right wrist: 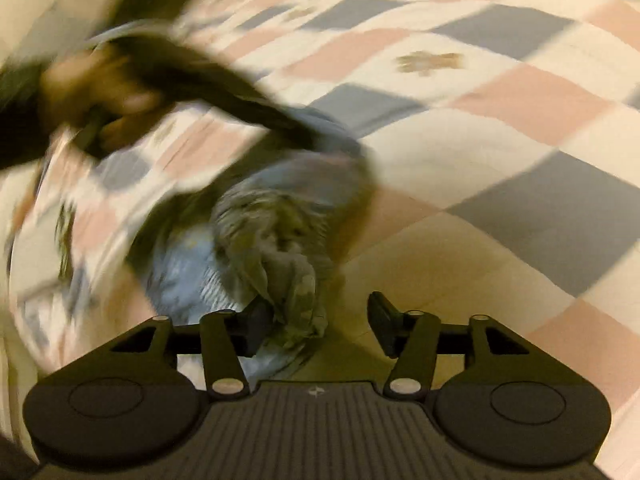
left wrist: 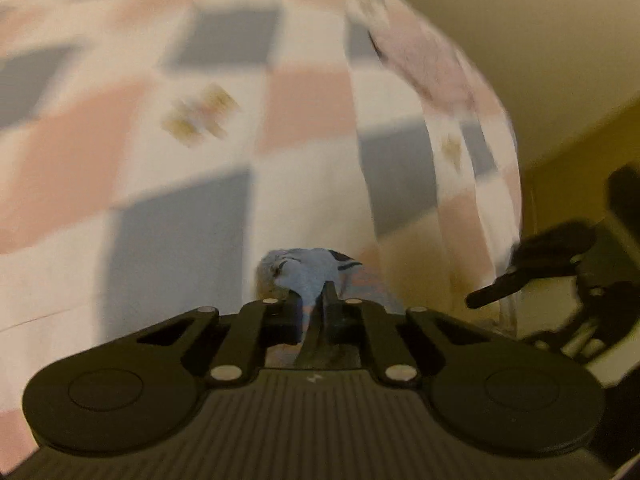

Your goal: Fold clothes

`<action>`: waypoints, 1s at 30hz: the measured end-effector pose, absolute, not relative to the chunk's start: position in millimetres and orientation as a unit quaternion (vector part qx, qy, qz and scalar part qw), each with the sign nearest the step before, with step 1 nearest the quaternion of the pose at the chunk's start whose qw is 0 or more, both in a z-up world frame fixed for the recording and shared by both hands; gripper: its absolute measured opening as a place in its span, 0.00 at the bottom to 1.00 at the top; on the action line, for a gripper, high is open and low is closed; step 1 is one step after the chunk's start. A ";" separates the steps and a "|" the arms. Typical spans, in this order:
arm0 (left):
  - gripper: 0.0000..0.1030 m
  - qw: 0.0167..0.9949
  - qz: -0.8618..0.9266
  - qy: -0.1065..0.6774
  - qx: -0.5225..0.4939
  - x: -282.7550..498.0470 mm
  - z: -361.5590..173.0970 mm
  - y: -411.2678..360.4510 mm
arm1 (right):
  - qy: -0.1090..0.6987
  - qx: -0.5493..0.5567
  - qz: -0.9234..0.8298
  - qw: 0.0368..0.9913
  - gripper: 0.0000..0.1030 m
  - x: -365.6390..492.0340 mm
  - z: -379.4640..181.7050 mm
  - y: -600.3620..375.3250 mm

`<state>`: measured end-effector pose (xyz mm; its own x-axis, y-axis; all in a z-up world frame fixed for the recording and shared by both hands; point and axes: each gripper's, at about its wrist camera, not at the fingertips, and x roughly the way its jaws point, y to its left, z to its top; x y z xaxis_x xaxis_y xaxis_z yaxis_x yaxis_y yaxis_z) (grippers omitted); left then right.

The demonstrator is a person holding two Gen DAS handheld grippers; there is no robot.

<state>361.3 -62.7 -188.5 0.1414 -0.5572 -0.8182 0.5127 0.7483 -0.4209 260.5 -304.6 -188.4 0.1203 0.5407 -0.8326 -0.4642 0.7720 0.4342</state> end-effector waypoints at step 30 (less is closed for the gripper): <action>0.17 0.819 -0.113 0.562 -0.017 162.0 -153.8 50.7 | 0.545 -0.029 0.407 0.733 0.10 315.9 -232.5 -191.5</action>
